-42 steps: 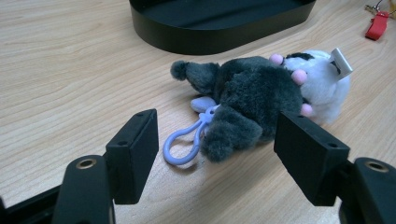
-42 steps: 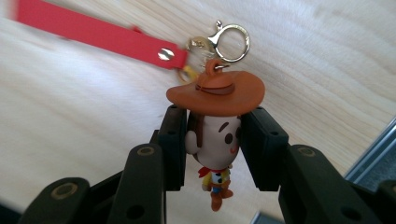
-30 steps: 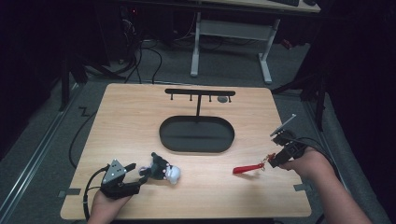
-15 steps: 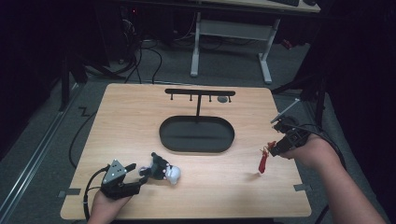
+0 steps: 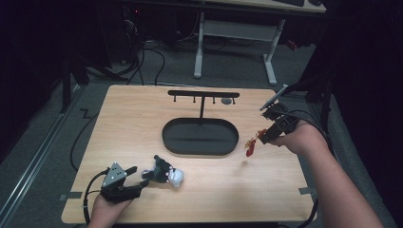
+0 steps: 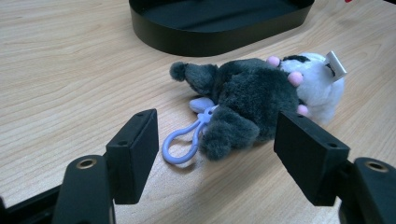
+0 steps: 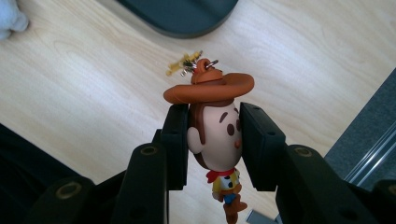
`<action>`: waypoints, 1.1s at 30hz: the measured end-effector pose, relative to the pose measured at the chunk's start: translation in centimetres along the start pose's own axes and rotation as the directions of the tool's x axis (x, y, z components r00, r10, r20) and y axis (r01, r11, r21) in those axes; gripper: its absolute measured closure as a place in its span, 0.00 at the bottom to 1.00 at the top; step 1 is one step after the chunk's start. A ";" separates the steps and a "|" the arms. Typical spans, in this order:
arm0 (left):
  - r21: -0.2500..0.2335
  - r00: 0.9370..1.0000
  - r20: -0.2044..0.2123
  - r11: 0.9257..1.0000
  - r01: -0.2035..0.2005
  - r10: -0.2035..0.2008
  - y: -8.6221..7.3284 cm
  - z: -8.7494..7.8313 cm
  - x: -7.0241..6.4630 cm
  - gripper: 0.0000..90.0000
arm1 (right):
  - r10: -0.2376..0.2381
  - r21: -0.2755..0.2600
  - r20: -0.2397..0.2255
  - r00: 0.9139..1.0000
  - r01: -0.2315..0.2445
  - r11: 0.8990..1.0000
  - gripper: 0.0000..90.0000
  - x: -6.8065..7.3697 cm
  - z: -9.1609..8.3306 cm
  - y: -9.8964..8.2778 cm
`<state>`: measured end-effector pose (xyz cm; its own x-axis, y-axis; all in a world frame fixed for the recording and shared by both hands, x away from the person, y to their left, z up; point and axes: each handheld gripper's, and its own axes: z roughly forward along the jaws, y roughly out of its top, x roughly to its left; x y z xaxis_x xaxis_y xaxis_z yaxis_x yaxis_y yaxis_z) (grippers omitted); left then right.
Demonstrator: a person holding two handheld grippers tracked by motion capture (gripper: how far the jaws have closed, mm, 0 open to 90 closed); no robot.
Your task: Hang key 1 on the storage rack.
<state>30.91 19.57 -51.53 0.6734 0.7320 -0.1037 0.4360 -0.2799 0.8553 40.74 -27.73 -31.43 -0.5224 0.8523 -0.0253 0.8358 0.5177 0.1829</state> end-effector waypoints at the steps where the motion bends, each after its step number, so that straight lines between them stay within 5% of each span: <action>1: -0.001 1.000 0.000 1.000 0.000 0.000 0.0 0.0 0.0 0.35 | -0.007 -0.003 0.001 1.000 0.007 1.000 0.72 0.0 0.0 0.3; 33: -0.001 1.000 0.002 1.000 0.015 -0.015 -0.3 -0.2 0.3 0.35 | -0.011 -0.069 0.008 1.000 0.012 0.998 0.73 -0.4 -1.4 7.9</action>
<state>30.84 19.98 -51.67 0.6683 0.7345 -0.1178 0.4457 -0.2685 0.8539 47.34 -24.07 -28.64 -0.5304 0.8470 -0.0356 0.8158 0.5214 0.2502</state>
